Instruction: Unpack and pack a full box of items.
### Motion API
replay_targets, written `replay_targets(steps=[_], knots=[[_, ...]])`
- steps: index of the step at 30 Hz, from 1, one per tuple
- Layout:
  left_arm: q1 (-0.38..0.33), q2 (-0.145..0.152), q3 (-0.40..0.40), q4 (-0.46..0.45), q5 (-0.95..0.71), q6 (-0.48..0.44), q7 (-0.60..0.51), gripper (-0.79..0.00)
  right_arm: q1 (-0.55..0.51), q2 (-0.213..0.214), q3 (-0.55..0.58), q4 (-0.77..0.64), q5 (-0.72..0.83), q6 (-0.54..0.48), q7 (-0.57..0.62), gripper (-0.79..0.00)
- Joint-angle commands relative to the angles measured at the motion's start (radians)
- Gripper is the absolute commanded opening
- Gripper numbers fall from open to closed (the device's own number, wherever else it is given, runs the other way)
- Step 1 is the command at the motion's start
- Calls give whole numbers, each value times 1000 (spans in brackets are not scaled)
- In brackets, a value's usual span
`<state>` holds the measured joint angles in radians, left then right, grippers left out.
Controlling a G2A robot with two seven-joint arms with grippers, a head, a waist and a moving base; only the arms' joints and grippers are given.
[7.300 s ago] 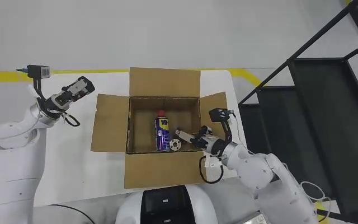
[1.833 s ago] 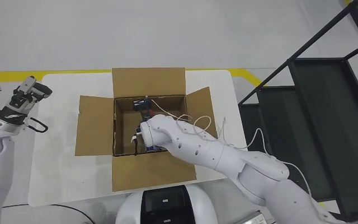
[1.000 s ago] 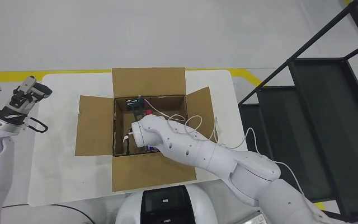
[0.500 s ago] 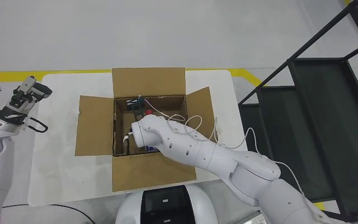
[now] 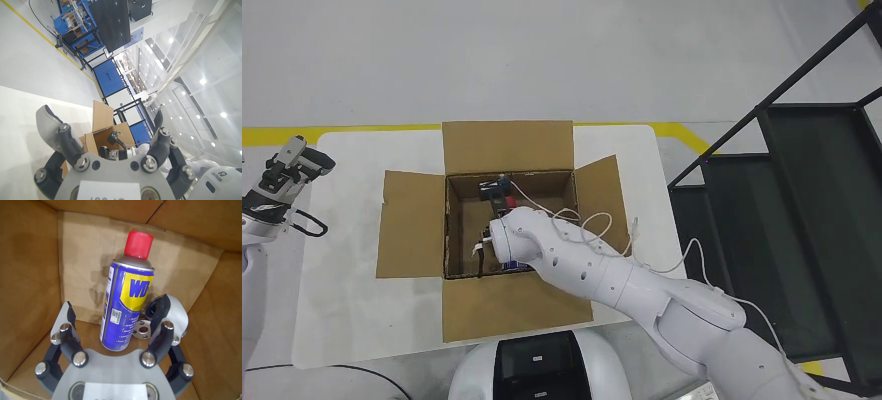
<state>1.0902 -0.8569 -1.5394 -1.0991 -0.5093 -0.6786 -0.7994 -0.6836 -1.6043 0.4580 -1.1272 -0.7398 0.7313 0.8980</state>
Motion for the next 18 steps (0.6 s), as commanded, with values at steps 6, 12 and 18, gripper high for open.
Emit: replay_targets(steps=[6, 12, 18], knots=[[0, 0, 0, 0, 0, 0, 0, 0, -16, -4, 24, 16, -20, 26, 3, -339], [0, 0, 0, 0, 0, 0, 0, 0, -23, -11, 41, 38, -27, 17, 4, -240], [0, 0, 0, 0, 0, 0, 0, 0, -25, -22, 59, 67, -19, -2, -5, -160]])
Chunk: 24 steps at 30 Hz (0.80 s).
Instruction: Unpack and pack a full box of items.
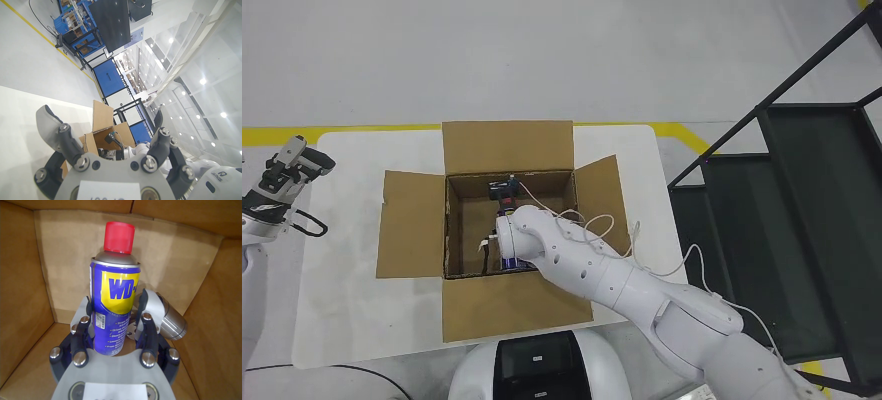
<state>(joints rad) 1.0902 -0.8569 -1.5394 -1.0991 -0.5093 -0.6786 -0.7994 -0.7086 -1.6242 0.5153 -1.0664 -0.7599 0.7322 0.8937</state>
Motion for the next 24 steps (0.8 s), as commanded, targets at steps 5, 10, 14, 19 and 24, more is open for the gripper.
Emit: replay_targets(steps=[5, 10, 14, 19, 24], knots=[[0, 0, 0, 0, 0, 0, 0, 0, 5, -15, 7, 37, 6, -20, -3, -77], [0, 0, 0, 0, 0, 0, 0, 0, 12, -31, 10, 75, 14, -39, -6, -95], [0, 0, 0, 0, 0, 0, 0, 0, 20, -45, 12, 106, 22, -49, -12, -108], [0, 0, 0, 0, 0, 0, 0, 0, 29, -62, 15, 144, 32, -63, -19, -188], [0, 0, 0, 0, 0, 0, 0, 0, 37, -80, 15, 181, 40, -75, -23, -215]])
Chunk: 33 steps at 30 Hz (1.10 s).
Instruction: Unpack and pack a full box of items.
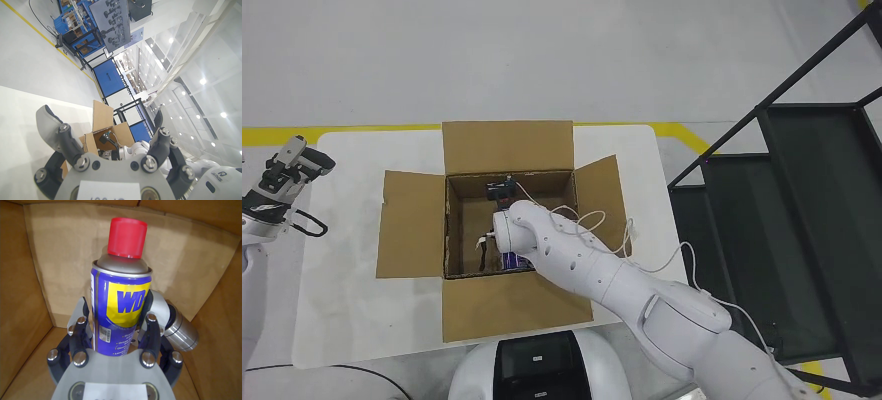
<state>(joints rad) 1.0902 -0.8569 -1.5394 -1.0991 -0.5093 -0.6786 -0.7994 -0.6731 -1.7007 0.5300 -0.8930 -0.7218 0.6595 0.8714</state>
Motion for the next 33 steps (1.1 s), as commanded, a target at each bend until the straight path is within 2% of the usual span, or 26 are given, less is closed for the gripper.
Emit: replay_targets(steps=[1, 2, 3, 4, 5, 6, 7, 11, 15, 23, 28, 33], knots=[[0, 0, 0, 0, 0, 0, 0, 0, 3, -6, 2, 16, 5, -3, -2, -231], [0, 0, 0, 0, 0, 0, 0, 0, 5, -10, 3, 24, 7, -3, -4, -256], [0, 0, 0, 0, 0, 0, 0, 0, 6, -13, 4, 31, 8, -5, -5, -326], [0, 0, 0, 0, 0, 0, 0, 0, 8, -16, 4, 37, 9, -6, -6, -419], [0, 0, 0, 0, 0, 0, 0, 0, 9, -19, 5, 42, 9, -6, -7, -545], [0, 0, 0, 0, 0, 0, 0, 0, 10, -21, 5, 44, 8, -5, -10, -711], [0, 0, 0, 0, 0, 0, 0, 0, 9, -23, 5, 42, 5, -3, -13, -785], [0, 0, 0, 0, 0, 0, 0, 0, -4, -24, 11, 7, -14, 17, -22, -785], [0, 0, 0, 0, 0, 0, 0, 0, -45, -9, 23, -91, -62, 53, -34, -785], [0, 0, 0, 0, 0, 0, 0, 0, -235, 77, 121, -475, -257, 130, -86, -785], [0, 0, 0, 0, 0, 0, 0, 0, -407, 138, 233, -738, -361, 73, -113, -785], [0, 0, 0, 0, 0, 0, 0, 0, -567, 180, 345, -949, -410, -24, -163, -785]])
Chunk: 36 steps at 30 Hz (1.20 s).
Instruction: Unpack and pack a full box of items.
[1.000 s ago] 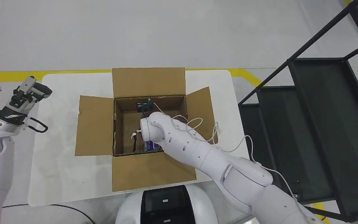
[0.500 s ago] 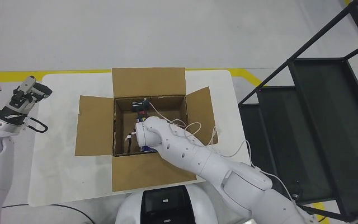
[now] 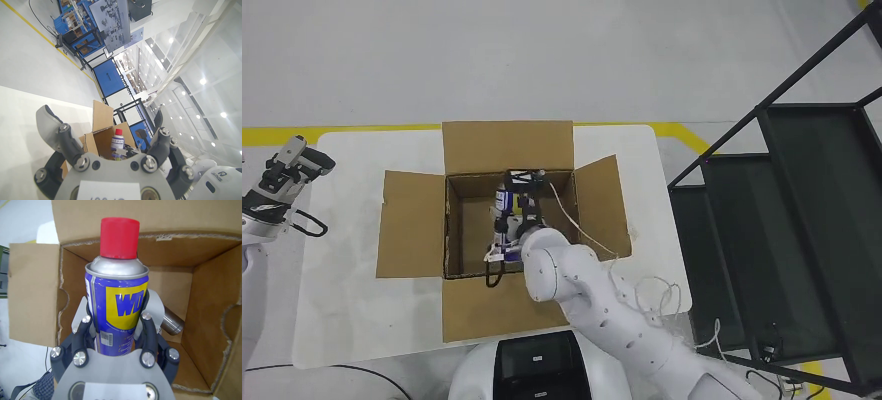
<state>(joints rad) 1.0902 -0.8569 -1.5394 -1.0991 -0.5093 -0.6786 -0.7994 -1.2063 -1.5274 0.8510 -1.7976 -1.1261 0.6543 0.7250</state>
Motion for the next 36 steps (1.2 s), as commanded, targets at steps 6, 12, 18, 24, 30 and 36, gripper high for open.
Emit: replay_targets(steps=[6, 12, 18, 24, 30, 36], knots=[[0, 0, 0, 0, 0, 0, 0, 0, -178, 32, 118, -192, 10, -148, -147, -785], [0, 0, 0, 0, 0, 0, 0, 0, -241, 42, 147, -233, 24, -217, -184, -785], [0, 0, 0, 0, 0, 0, 0, 0, -241, 42, 147, -233, 24, -217, -184, -785], [0, 0, 0, 0, 0, 0, 0, 0, -241, 42, 147, -233, 24, -217, -184, -785], [0, 0, 0, 0, 0, 0, 0, 0, -290, 54, 256, -303, 141, -319, -207, -785], [0, 0, 0, 0, 0, 0, 0, 0, -392, 78, 443, -446, 223, -406, -173, -785]])
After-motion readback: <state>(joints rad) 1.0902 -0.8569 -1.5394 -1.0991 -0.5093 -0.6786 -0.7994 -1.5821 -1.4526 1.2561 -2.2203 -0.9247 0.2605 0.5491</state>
